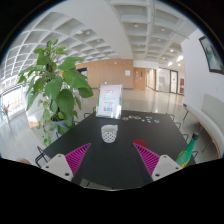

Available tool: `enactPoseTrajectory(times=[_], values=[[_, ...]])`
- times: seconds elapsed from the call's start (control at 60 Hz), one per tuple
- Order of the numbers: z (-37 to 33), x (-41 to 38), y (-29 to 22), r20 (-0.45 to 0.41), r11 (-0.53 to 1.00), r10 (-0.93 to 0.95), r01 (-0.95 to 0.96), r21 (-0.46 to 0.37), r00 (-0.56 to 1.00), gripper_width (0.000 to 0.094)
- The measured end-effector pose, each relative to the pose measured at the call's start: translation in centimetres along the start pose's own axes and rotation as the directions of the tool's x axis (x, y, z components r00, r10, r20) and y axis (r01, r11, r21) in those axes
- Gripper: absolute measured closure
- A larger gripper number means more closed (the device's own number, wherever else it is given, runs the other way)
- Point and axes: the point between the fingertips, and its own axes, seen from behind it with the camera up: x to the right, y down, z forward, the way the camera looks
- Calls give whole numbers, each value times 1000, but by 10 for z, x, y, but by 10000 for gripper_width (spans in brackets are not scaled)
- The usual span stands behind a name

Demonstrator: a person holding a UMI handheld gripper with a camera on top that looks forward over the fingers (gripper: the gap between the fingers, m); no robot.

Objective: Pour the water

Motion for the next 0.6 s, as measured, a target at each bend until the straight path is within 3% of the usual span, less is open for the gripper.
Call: enactPoseTrajectory(times=[0.267, 0.467, 0.6], values=[[-18, 38, 53, -30, 989, 32, -36, -141, 999, 79], [-21, 96, 129, -126, 955, 24, -60, -290, 992, 81], [-18, 138, 165, -214, 936, 55, -125, -328, 975, 77]])
